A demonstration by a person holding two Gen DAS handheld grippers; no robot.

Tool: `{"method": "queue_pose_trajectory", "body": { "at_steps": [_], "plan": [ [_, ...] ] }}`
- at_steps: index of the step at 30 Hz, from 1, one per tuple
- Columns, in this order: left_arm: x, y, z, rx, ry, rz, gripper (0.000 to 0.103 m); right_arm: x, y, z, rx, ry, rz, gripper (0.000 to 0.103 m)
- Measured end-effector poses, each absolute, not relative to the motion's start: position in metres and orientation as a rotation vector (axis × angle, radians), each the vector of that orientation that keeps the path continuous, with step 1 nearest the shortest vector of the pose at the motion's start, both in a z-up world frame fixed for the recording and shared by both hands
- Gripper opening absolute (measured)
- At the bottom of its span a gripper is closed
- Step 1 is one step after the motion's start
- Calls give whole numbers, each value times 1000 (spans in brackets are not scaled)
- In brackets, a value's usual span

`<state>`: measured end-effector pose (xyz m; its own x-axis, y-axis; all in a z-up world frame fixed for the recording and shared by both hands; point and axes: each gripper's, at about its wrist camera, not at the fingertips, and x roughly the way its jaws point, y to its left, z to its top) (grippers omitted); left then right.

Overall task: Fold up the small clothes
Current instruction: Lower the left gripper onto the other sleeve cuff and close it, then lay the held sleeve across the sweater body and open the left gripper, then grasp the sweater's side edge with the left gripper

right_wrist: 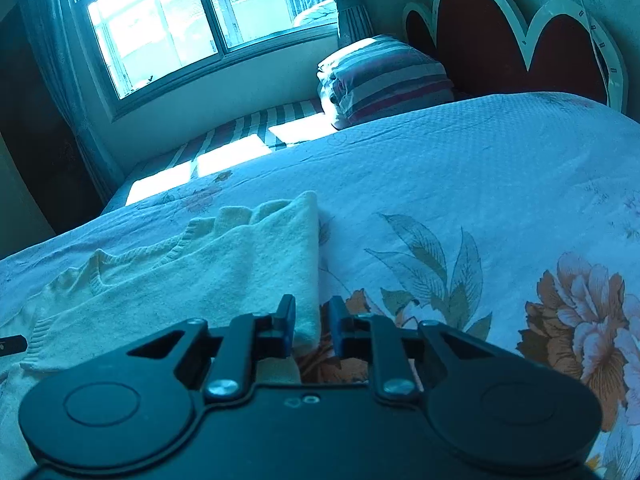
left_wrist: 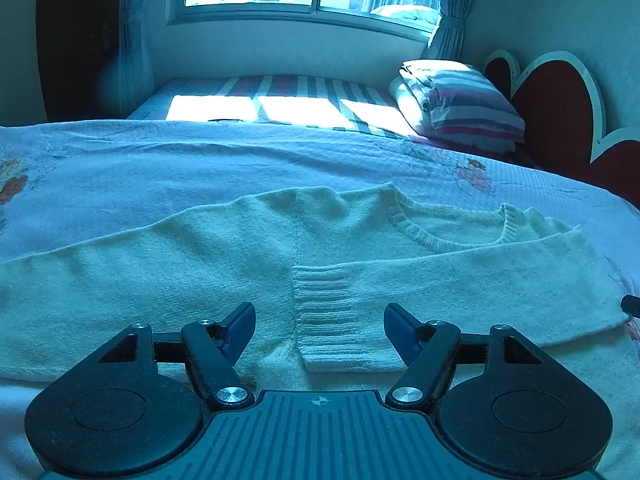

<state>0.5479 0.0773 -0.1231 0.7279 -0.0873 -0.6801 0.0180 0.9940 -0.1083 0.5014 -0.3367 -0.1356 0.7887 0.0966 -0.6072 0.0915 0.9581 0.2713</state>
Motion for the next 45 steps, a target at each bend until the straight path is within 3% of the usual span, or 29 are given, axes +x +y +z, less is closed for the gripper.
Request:
{"method": "queue_pose_trajectory", "body": {
  "at_steps": [5, 7, 8, 18, 20, 22, 23, 24, 29, 32, 34, 36, 42, 45],
  "plan": [
    [563, 72, -140, -89, 802, -42, 60, 506, -341, -143, 297, 677, 35, 17],
    [566, 70, -139, -76, 789, -49, 34, 509, -343, -146, 287, 686, 39, 16],
    [567, 71, -138, -81, 778, -53, 5, 511, -344, -147, 282, 693, 39, 16],
    [565, 71, -128, -42, 719, -65, 6, 515, -350, -150, 219, 723, 79, 13],
    [571, 71, -125, -36, 701, -47, 11, 524, -351, -143, 207, 688, 83, 20],
    [580, 73, -126, -40, 698, -11, 28, 548, -353, -137, 223, 669, 81, 22],
    [584, 75, -128, -41, 697, 5, 44, 561, -353, -136, 233, 666, 72, 22],
    [589, 76, -133, -34, 711, 22, 50, 574, -352, -134, 231, 662, 60, 21],
    [591, 78, -139, 1, 723, 20, 53, 627, -350, -147, 210, 749, 19, 15],
    [570, 92, -127, -21, 674, 49, 53, 610, -349, -134, 219, 715, 16, 22],
    [548, 119, -122, -76, 653, 82, 60, 584, -349, -128, 217, 668, 42, 22],
    [521, 152, -118, -121, 630, 145, 80, 558, -356, -127, 216, 646, 50, 24],
    [440, 270, -116, -275, 578, 387, 80, 501, -388, -139, 272, 678, -51, 28],
    [414, 340, -125, -484, 556, 466, 80, 480, -394, -140, 296, 690, -92, 30]
  ]
}}
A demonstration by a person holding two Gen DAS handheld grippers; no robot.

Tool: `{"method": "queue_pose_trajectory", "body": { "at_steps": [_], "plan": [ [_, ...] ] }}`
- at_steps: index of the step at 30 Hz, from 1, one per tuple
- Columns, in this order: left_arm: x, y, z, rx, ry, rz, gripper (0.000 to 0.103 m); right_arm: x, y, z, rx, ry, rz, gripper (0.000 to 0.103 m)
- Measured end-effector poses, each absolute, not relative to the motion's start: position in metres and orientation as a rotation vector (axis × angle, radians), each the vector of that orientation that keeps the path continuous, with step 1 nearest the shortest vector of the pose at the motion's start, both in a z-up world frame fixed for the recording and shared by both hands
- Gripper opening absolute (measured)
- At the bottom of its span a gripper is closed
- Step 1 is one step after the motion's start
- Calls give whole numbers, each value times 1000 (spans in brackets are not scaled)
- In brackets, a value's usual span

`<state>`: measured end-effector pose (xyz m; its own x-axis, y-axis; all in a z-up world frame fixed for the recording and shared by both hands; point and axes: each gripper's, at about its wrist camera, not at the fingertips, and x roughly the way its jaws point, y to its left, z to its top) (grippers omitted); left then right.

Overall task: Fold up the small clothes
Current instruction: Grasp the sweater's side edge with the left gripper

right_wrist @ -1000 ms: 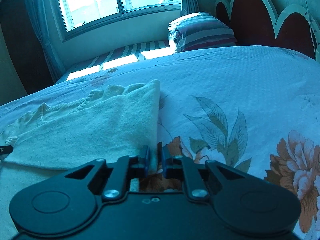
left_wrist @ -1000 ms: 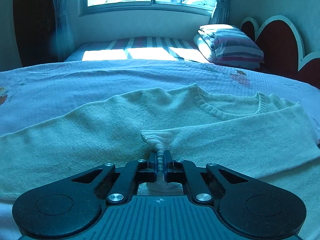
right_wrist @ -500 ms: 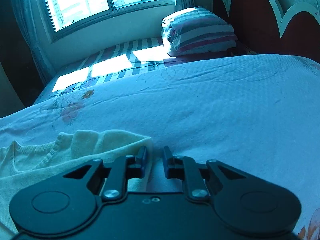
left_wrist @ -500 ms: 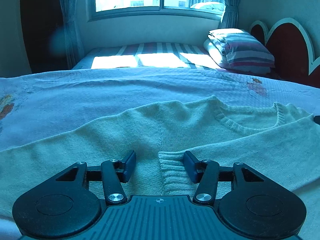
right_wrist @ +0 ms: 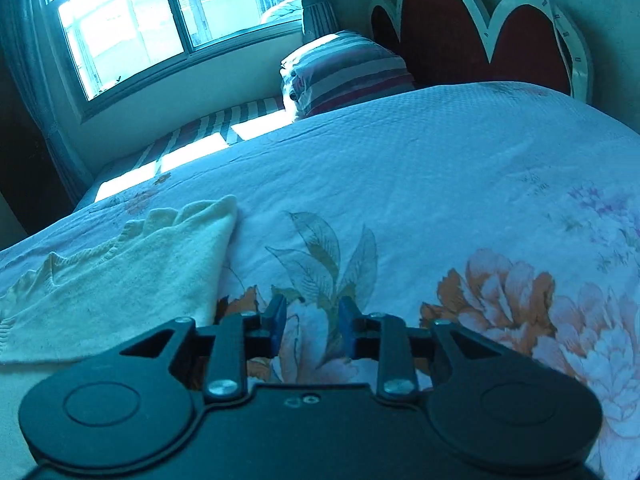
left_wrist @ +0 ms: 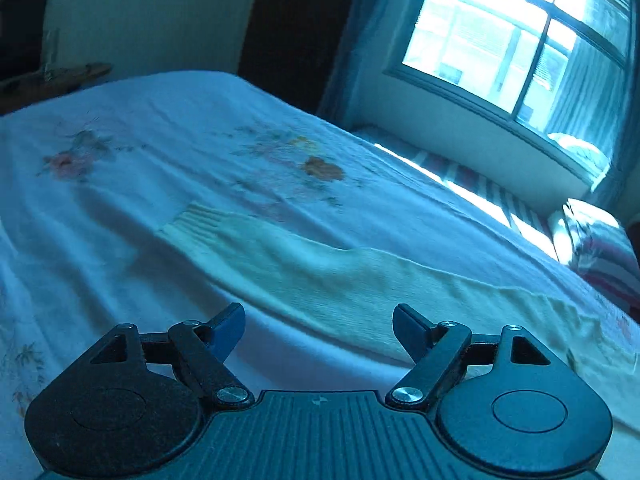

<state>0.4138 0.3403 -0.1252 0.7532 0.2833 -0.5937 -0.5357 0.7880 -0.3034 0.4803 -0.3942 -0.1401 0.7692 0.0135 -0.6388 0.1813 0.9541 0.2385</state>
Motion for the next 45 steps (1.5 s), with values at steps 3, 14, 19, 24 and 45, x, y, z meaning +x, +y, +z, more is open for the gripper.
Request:
{"method": "queue_pose_trajectory", "body": {
  "at_steps": [3, 14, 19, 24, 45],
  "plan": [
    [400, 392, -139, -680, 496, 486, 80, 467, -387, -139, 295, 704, -116, 31],
    [438, 465, -181, -859, 486, 415, 53, 452, -340, -118, 318, 680, -137, 31],
    [443, 481, -185, -928, 491, 413, 3, 438, -331, -110, 330, 665, -171, 31],
    [462, 443, -141, -743, 424, 304, 3, 426, -334, -104, 346, 647, -211, 31],
    [601, 2, -64, -283, 501, -244, 3, 411, -489, -129, 352, 625, -323, 34]
  ]
}}
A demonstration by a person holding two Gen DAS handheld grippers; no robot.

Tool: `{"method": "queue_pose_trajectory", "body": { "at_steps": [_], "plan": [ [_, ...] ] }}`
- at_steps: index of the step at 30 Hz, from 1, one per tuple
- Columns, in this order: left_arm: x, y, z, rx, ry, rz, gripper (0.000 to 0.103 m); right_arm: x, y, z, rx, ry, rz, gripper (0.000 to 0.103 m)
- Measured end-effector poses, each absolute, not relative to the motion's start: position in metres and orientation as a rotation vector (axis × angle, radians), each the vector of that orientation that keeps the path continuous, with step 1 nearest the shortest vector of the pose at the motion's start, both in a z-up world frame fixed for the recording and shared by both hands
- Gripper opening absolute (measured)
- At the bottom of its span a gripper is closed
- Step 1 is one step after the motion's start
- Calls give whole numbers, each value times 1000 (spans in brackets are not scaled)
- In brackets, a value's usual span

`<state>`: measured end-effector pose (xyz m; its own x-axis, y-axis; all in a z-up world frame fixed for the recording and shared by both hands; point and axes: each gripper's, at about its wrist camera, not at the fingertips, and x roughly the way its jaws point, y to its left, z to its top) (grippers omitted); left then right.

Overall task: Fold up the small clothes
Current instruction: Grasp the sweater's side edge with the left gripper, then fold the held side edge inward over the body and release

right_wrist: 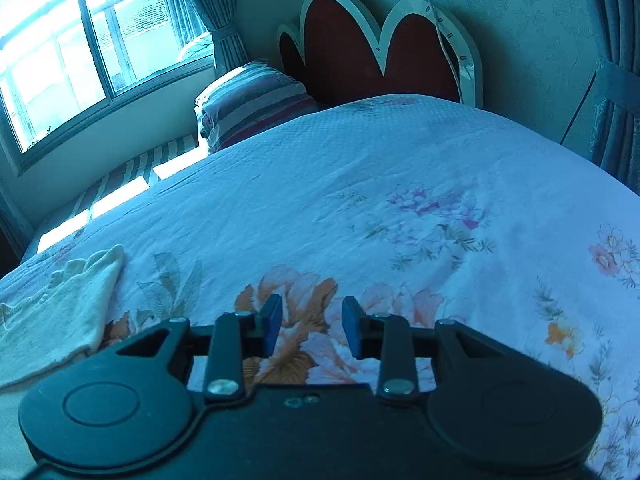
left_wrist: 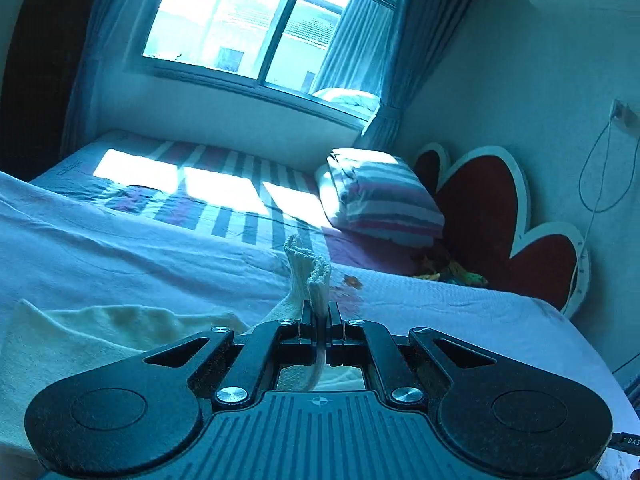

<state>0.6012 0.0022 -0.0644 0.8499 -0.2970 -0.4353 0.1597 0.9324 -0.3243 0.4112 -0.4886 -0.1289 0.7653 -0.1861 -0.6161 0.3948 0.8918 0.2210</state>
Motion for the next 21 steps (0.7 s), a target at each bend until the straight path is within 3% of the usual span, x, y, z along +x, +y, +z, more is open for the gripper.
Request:
{"method": "queue_pose_trajectory", "body": {
  "at_steps": [7, 21],
  "plan": [
    [598, -86, -82, -214, 554, -311, 3, 404, -534, -137, 351, 630, -315, 34],
    [587, -155, -99, -84, 613, -408, 3, 397, -566, -151, 379, 644, -306, 35]
  ]
}}
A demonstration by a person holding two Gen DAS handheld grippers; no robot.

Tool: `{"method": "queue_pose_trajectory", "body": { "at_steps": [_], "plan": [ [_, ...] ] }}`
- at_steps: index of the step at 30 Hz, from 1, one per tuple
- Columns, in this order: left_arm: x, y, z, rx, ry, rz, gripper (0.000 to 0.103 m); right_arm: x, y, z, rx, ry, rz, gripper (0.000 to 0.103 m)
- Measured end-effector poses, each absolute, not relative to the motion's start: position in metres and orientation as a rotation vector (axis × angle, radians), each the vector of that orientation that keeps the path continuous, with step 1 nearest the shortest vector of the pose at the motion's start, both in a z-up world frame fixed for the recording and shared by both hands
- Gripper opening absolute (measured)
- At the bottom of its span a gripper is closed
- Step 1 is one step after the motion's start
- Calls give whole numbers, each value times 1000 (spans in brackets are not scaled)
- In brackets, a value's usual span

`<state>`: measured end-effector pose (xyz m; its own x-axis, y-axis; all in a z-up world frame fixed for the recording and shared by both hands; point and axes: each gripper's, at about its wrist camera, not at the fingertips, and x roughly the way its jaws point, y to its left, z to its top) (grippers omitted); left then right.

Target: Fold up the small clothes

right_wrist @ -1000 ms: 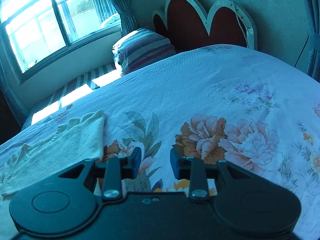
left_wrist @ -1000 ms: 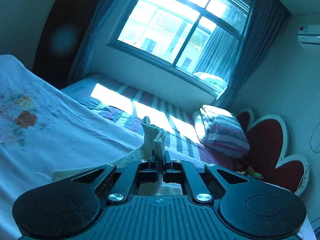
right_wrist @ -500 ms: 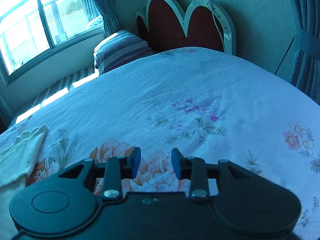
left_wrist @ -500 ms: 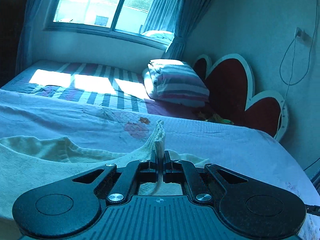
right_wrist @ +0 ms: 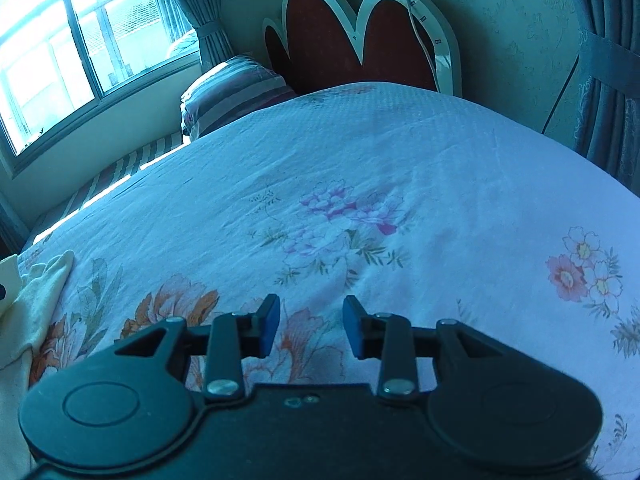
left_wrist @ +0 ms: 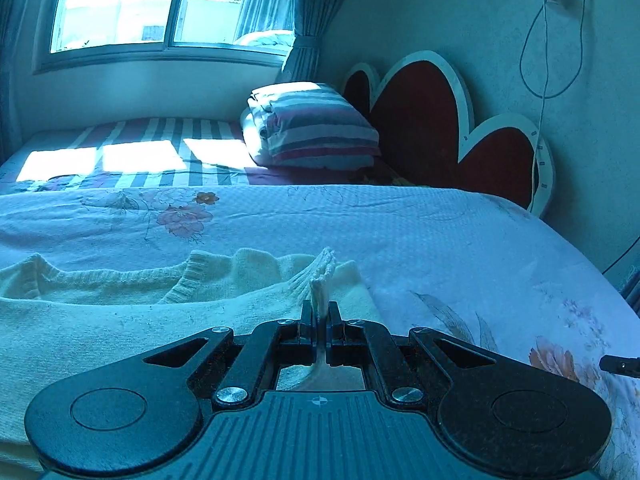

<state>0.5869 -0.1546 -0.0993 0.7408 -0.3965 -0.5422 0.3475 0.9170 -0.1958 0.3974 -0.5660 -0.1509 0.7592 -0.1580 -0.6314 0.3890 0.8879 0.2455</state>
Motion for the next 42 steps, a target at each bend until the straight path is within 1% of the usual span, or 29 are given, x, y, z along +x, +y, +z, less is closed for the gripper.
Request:
{"method": "queue_pose_trajectory", "body": {
  "at_steps": [5, 6, 7, 8, 9, 11, 14, 16, 19, 21, 24, 26, 29, 32, 33, 34, 35, 39, 42],
  "plan": [
    [583, -172, -112, -16, 665, -486, 3, 399, -561, -151, 379, 652, -300, 38],
    [582, -176, -114, -5, 677, -506, 11, 399, -559, -150, 380, 652, -298, 39],
    [579, -176, -114, -15, 685, -532, 23, 400, -557, -149, 383, 651, -296, 40],
    [575, -174, -111, -44, 674, -565, 48, 401, -554, -147, 387, 650, -292, 40],
    [568, -169, -106, -67, 644, -578, 68, 402, -550, -144, 391, 648, -283, 40],
    [546, -151, -89, -92, 552, -555, 84, 405, -538, -137, 393, 635, -254, 41],
    [525, -105, -72, -111, 506, -471, 84, 418, -512, -125, 409, 613, -173, 41],
    [514, -65, -72, -74, 502, -337, 84, 431, -486, -119, 426, 598, -82, 40],
    [506, 4, -81, -58, 523, -127, 84, 457, -440, -117, 468, 604, 77, 38],
    [509, 55, -91, -105, 568, -7, 84, 474, -410, -120, 500, 624, 164, 38],
    [516, 99, -106, -146, 619, 80, 84, 496, -373, -132, 505, 684, 216, 37],
    [520, 112, -114, -151, 630, 94, 84, 507, -361, -141, 528, 731, 211, 38],
    [529, 127, -125, -193, 652, 96, 84, 513, -353, -147, 560, 737, 200, 37],
    [538, 130, -136, -197, 684, 82, 84, 519, -346, -150, 566, 730, 185, 30],
    [542, 131, -139, -194, 692, 85, 84, 523, -345, -152, 566, 733, 177, 24],
    [545, 132, -141, -195, 700, 85, 84, 525, -343, -152, 560, 733, 164, 12],
    [547, 132, -142, -195, 707, 81, 84, 527, -342, -152, 549, 733, 155, 6],
    [553, 132, -137, -178, 676, 68, 84, 518, -343, -142, 515, 684, 119, 5],
    [574, 128, -144, -129, 728, 90, 84, 515, -343, -148, 475, 716, 94, 6]
  ]
}}
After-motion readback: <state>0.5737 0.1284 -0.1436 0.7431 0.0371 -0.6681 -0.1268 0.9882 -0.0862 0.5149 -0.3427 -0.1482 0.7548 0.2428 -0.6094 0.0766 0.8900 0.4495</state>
